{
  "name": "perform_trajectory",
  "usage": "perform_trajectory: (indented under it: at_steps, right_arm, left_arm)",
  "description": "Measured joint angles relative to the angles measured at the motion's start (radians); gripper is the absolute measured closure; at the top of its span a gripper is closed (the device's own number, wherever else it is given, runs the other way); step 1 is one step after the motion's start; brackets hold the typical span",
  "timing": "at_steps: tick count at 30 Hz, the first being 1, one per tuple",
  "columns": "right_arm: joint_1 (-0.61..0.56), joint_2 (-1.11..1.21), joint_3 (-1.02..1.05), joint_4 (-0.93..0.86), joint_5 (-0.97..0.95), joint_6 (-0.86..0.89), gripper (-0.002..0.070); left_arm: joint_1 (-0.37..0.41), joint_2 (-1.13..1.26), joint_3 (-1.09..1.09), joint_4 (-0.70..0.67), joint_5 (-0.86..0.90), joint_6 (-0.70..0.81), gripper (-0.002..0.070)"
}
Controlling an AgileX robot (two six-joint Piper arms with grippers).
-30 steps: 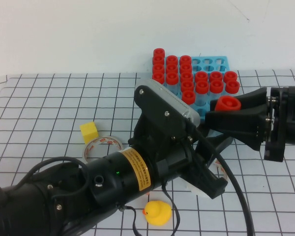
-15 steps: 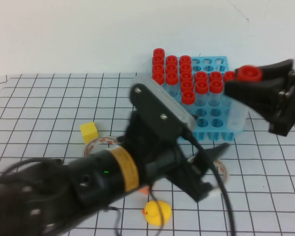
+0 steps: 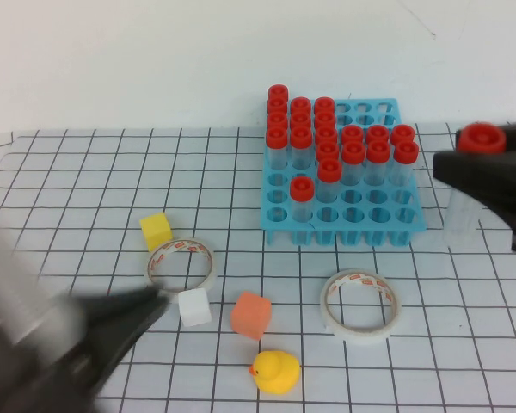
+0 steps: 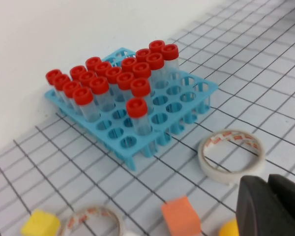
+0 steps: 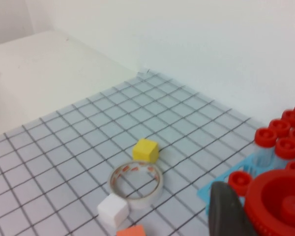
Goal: Place the test tubes
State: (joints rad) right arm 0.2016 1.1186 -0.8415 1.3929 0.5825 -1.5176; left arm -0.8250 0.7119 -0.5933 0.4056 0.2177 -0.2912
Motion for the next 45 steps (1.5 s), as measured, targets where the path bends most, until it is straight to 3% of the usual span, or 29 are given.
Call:
perform_trajectory:
  at_steps: [9, 16, 29, 38, 45]
  right_arm:
    - [0.000, -0.007, 0.074, -0.017, 0.004, 0.011, 0.0407]
    - [0.000, -0.007, 0.084, -0.017, 0.004, 0.011, 0.0407]
    - [0.000, -0.007, 0.084, 0.046, -0.020, -0.012, 0.0407]
    - [0.000, -0.007, 0.084, 0.264, -0.021, -0.230, 0.0407]
    - [0.000, -0.007, 0.084, 0.195, -0.021, -0.269, 0.0407]
  left_arm:
    - [0.000, -0.459, 0.220, -0.072, 0.043, -0.007, 0.0675]
    - [0.000, -0.652, 0.282, -0.150, 0.163, -0.007, 0.0675]
    - [0.000, -0.687, 0.291, -0.174, 0.213, -0.011, 0.0675]
    - [0.000, -0.687, 0.291, -0.174, 0.213, -0.011, 0.0675]
    - [0.000, -0.687, 0.291, -0.174, 0.213, -0.015, 0.0676]
